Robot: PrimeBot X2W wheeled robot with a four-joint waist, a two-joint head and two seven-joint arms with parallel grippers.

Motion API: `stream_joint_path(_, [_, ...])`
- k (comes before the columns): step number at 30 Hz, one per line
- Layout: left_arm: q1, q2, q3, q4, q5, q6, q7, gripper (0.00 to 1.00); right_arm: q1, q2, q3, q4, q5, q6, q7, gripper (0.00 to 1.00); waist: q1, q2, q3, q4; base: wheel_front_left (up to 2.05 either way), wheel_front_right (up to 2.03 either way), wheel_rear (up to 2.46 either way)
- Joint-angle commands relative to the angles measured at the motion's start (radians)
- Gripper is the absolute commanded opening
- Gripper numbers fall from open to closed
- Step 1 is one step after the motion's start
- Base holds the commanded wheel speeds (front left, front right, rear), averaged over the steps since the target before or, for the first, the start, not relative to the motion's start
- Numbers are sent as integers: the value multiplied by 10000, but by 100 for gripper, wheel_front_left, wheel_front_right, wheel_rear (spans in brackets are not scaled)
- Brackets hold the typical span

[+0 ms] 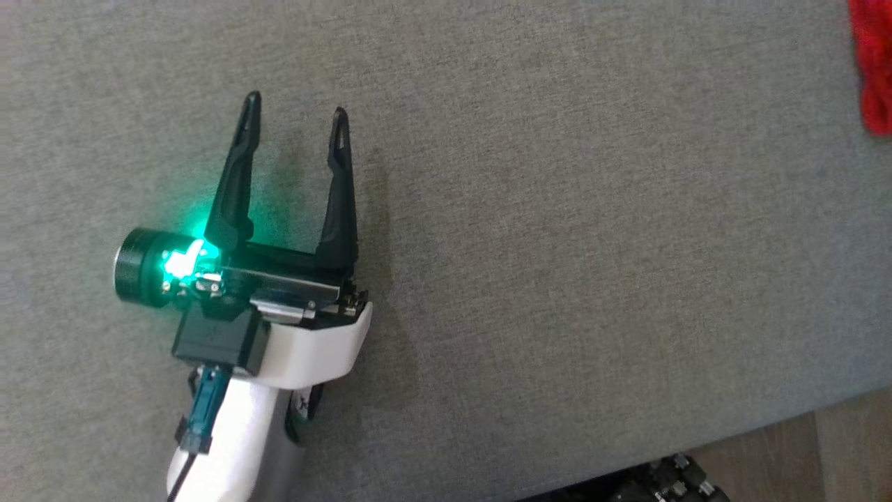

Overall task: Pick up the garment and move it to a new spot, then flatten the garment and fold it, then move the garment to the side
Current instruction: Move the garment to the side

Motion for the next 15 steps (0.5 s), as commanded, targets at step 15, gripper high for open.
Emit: stream_joint_path(15, [1332, -60, 495, 1347, -1020, 417, 125, 100, 2186, 2951, 3587, -201, 1797, -9, -2596, 100, -1, 0, -3688, 1467, 0, 0, 0])
